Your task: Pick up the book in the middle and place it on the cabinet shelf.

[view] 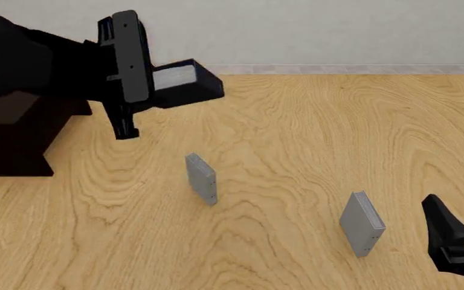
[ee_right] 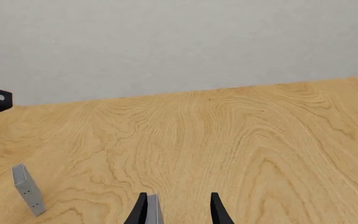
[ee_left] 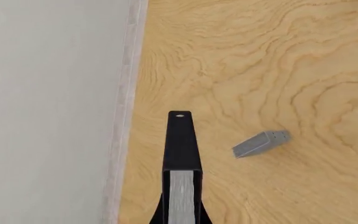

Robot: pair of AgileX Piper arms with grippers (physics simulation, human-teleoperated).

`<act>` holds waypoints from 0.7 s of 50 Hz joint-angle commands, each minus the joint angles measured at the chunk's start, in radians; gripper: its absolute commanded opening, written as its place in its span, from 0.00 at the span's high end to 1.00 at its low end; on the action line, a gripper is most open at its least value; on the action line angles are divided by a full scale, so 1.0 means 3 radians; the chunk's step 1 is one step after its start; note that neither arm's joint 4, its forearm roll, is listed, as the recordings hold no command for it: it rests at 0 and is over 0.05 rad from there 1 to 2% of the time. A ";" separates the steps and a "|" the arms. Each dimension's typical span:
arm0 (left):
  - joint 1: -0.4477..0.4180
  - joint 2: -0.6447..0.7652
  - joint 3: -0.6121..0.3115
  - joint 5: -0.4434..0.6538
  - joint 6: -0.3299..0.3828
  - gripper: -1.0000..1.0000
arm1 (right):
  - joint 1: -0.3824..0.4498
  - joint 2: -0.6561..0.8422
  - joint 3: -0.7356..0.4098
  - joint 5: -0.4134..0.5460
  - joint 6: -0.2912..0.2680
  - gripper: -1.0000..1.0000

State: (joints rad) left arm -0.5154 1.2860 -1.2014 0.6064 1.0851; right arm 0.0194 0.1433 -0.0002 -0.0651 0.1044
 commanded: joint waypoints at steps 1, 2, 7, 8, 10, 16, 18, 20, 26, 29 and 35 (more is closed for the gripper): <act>0.0696 -0.0199 0.0476 -0.0707 0.0709 1.00 | -0.0002 -0.0026 0.0000 0.0023 -0.0003 0.00; 0.0701 -0.0215 0.0503 -0.0734 0.0737 1.00 | -0.0002 -0.0020 0.0000 0.0019 -0.0001 0.00; 0.0885 -0.0162 0.0378 -0.0860 0.0730 1.00 | -0.0001 -0.0104 -0.0002 0.0102 0.0001 0.00; 0.0953 -0.0148 0.0402 -0.0913 0.0779 1.00 | -0.0001 -0.0106 -0.0002 0.0104 0.0002 0.00; 0.1030 -0.0132 0.0430 -0.1007 0.0842 1.00 | -0.0001 -0.0106 -0.0002 0.0104 0.0003 0.00; 0.1311 -0.0074 0.0505 -0.1247 0.1013 1.00 | 0.0000 -0.0125 -0.0002 0.0123 0.0007 0.00; 0.1411 -0.0035 0.0510 -0.1392 0.1083 1.00 | 0.0002 -0.0126 -0.0002 0.0120 0.0002 0.00; 0.1487 0.0030 0.0312 -0.1312 0.0938 1.00 | 0.0001 -0.0107 0.0000 0.0102 0.0004 0.00; 0.1673 0.0149 0.0153 -0.1270 0.0915 1.00 | 0.0002 -0.0116 -0.0003 0.0114 0.0006 0.00; 0.1783 0.0224 0.0109 -0.1263 0.0950 1.00 | 0.0001 -0.0104 -0.0001 0.0102 0.0006 0.00; 0.1963 0.0391 -0.0017 -0.1296 0.0986 1.00 | 0.0000 -0.0092 -0.0002 0.0092 0.0003 0.00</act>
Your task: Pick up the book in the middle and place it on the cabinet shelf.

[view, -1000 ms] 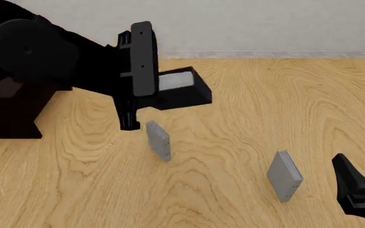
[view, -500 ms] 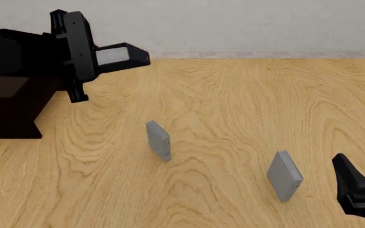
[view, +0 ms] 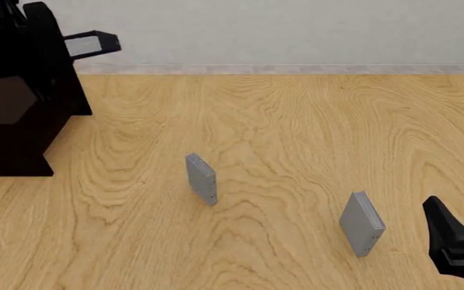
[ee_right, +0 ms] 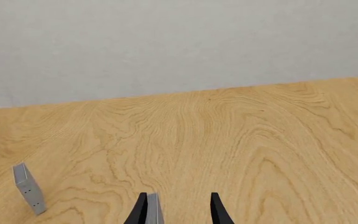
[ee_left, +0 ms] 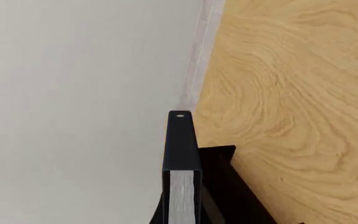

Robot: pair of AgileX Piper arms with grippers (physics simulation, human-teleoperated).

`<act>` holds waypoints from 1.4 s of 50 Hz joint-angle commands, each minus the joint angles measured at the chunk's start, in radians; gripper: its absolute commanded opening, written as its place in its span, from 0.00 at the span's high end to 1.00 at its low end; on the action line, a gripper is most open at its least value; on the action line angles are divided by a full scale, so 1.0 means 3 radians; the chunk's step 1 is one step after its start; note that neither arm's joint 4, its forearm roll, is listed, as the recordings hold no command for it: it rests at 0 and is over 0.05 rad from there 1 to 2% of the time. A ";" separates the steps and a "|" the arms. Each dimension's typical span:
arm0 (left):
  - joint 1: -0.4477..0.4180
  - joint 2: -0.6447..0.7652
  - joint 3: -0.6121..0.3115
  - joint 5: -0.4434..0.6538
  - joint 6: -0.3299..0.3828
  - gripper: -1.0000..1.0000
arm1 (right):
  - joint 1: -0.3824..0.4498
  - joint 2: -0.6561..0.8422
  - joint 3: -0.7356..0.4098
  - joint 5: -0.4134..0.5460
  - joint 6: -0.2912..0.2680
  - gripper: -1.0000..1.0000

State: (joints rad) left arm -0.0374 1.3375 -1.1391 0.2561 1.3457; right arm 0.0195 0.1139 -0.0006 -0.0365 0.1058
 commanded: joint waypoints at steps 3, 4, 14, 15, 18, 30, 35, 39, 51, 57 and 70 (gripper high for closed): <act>0.0454 0.0332 -0.0345 -0.0081 0.0108 1.00 | -0.0002 0.0008 0.0001 -0.0008 -0.0003 0.00; 0.0468 0.0417 -0.0550 0.0060 -0.0032 1.00 | -0.0001 -0.0003 0.0001 0.0001 -0.0005 0.00; 0.0665 0.0695 -0.0717 -0.0037 0.0294 1.00 | -0.0004 -0.0044 -0.0001 0.0041 0.0000 0.00; 0.0665 0.0695 -0.0716 -0.0038 0.0294 1.00 | -0.0004 -0.0044 -0.0001 0.0041 0.0000 0.00; 0.0714 0.0777 -0.0813 -0.0048 0.0304 1.00 | -0.0005 -0.0054 -0.0001 0.0050 0.0002 0.00; 0.0885 0.1128 -0.1365 0.0273 0.0116 1.00 | -0.0006 0.0004 0.0001 -0.0003 0.0009 0.00; 0.0949 0.1412 -0.1800 0.0450 -0.0103 1.00 | -0.0014 -0.0034 0.0001 0.0029 0.0018 0.00; 0.1004 0.1508 -0.1805 0.0372 -0.0025 1.00 | -0.0017 -0.0035 0.0001 0.0030 0.0026 0.00; 0.1057 0.1721 -0.1732 0.0039 0.0013 1.00 | -0.0023 0.0013 0.0002 -0.0016 0.0047 0.00; 0.1078 0.1736 -0.1623 0.0008 -0.0009 1.00 | -0.0024 -0.0046 0.0002 0.0040 0.0049 0.00; 0.1212 0.1680 -0.1233 -0.0118 0.0015 1.00 | -0.0025 -0.0108 0.0002 0.0099 0.0052 0.00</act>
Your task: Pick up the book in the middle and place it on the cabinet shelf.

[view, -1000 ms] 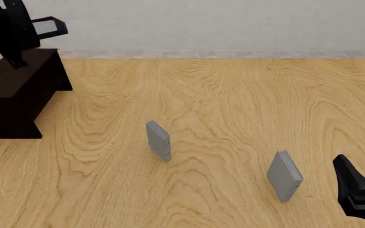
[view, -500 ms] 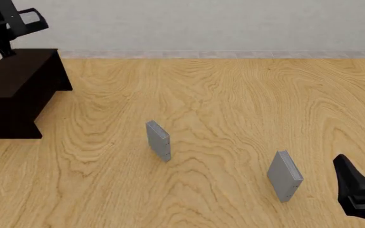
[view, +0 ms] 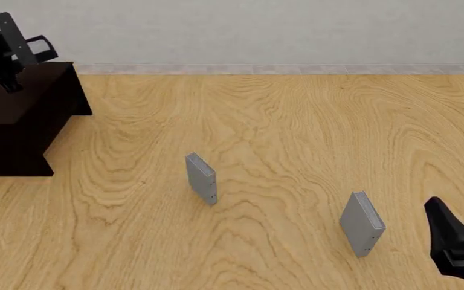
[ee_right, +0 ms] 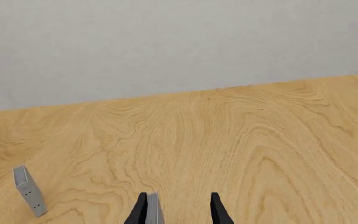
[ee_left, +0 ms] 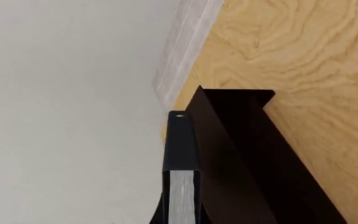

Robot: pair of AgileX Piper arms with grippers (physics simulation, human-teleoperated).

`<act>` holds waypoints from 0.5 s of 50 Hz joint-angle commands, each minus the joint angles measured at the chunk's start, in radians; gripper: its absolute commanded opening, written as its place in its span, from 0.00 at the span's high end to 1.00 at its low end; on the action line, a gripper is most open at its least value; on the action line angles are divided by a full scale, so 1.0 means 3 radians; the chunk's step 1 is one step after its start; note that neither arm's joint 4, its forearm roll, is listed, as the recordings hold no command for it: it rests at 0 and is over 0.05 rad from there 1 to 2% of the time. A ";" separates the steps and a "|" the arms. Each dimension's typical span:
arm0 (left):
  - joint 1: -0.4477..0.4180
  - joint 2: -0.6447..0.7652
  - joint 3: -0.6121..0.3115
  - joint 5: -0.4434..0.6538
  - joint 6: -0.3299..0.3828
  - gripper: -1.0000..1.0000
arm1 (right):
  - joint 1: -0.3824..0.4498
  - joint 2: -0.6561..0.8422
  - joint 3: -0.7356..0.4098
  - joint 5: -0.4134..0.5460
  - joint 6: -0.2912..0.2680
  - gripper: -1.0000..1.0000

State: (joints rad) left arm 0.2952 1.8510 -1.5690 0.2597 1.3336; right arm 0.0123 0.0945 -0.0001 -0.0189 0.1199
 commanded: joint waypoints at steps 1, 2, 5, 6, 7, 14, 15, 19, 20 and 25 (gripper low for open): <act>0.0116 -0.0040 0.0251 -0.0109 0.0065 1.00 | 0.0000 -0.0049 0.0000 0.0046 0.0005 0.00; 0.0156 -0.0045 0.0295 -0.0086 0.0071 1.00 | 0.0000 -0.0050 0.0000 0.0047 0.0005 0.00; 0.0220 -0.0085 0.0434 -0.0159 0.0127 1.00 | -0.0001 -0.0047 0.0000 0.0045 0.0005 0.00; 0.0220 -0.0085 0.0434 -0.0159 0.0127 1.00 | -0.0001 -0.0047 0.0000 0.0045 0.0005 0.00; 0.0260 -0.0095 0.0495 -0.0186 0.0146 1.00 | -0.0002 -0.0049 -0.0001 0.0047 0.0003 0.00; 0.0296 -0.0078 0.0546 -0.0256 0.0175 1.00 | -0.0006 -0.0045 -0.0001 0.0039 0.0000 0.00; 0.0298 -0.0076 0.0551 -0.0261 0.0179 1.00 | -0.0006 -0.0041 -0.0002 0.0036 0.0000 0.00; 0.0273 -0.0056 0.0539 -0.0264 0.0164 1.00 | -0.0008 -0.0029 0.0000 0.0021 0.0000 0.00; 0.0269 -0.0054 0.0572 -0.0292 0.0191 1.00 | -0.0009 -0.0019 0.0000 0.0013 0.0003 0.00; 0.0267 -0.0050 0.0579 -0.0284 0.0175 1.00 | -0.0010 0.0003 -0.0001 -0.0009 0.0002 0.00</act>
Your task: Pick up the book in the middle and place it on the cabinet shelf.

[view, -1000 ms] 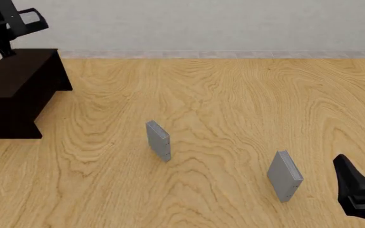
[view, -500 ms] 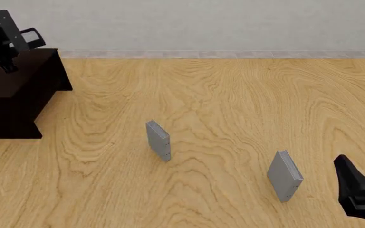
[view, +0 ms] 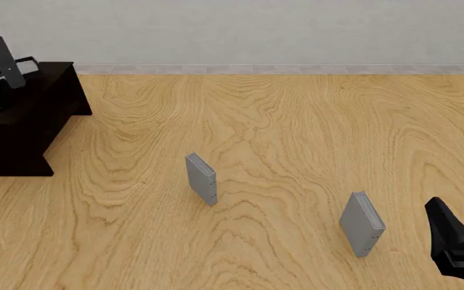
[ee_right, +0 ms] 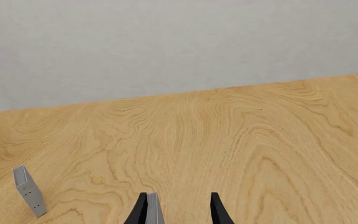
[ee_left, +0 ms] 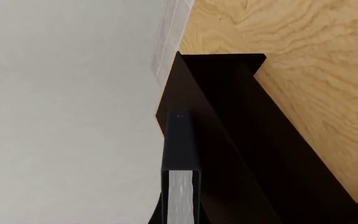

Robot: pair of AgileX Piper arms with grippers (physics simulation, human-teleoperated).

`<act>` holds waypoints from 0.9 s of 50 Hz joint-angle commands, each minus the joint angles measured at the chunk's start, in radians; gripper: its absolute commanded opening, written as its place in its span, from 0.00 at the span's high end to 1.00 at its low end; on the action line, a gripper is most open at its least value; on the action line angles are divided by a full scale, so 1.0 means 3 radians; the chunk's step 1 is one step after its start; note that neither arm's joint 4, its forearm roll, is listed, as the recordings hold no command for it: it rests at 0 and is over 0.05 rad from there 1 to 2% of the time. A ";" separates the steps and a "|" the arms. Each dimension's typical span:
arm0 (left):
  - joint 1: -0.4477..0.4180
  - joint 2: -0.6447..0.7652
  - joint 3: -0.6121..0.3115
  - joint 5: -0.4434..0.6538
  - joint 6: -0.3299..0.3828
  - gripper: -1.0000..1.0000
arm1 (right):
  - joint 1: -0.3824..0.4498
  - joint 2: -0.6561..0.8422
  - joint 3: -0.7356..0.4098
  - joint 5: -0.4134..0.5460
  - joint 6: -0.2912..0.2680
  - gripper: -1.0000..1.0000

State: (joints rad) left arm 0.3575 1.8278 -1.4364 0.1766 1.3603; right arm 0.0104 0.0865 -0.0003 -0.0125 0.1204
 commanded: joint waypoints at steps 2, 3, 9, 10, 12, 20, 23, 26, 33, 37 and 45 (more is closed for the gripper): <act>0.0058 0.0008 0.0206 -0.0043 0.0136 1.00 | -0.0004 0.0031 -0.0002 -0.0030 0.0003 0.00; 0.0057 0.0005 0.0183 -0.0016 0.0107 1.00 | -0.0004 0.0027 -0.0005 -0.0024 0.0002 0.00; 0.0034 -0.0006 0.0144 0.0032 0.0064 1.00 | -0.0002 0.0052 -0.0004 -0.0049 0.0005 0.00; 0.0027 -0.0006 0.0131 0.0043 0.0049 1.00 | -0.0001 0.0060 -0.0003 -0.0056 0.0006 0.00; 0.0037 -0.0014 0.0160 0.0026 0.0067 0.00 | 0.0000 0.0063 -0.0003 -0.0058 0.0006 0.00; 0.0033 -0.0011 0.0210 0.0058 0.0033 0.00 | 0.0000 0.0069 0.0000 -0.0067 0.0006 0.00; 0.0023 -0.0032 0.0250 0.0074 0.0045 0.00 | 0.0000 0.0074 0.0000 -0.0072 0.0008 0.00; 0.0017 -0.0051 0.0239 0.0092 0.0058 0.00 | 0.0002 0.0066 0.0000 -0.0063 0.0008 0.00; 0.0002 -0.0093 0.0209 0.0192 0.0072 0.00 | 0.0001 0.0054 0.0001 -0.0052 0.0010 0.00; -0.0029 -0.0182 0.0265 0.0302 0.0096 0.00 | 0.0000 0.0043 0.0000 -0.0044 0.0006 0.00; -0.0049 -0.0283 0.0231 0.0502 0.0093 0.00 | 0.0000 0.0023 0.0000 -0.0027 0.0009 0.00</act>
State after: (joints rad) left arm 0.3522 1.7750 -1.3743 0.2616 1.3807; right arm 0.0105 0.0984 -0.0003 -0.0247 0.1228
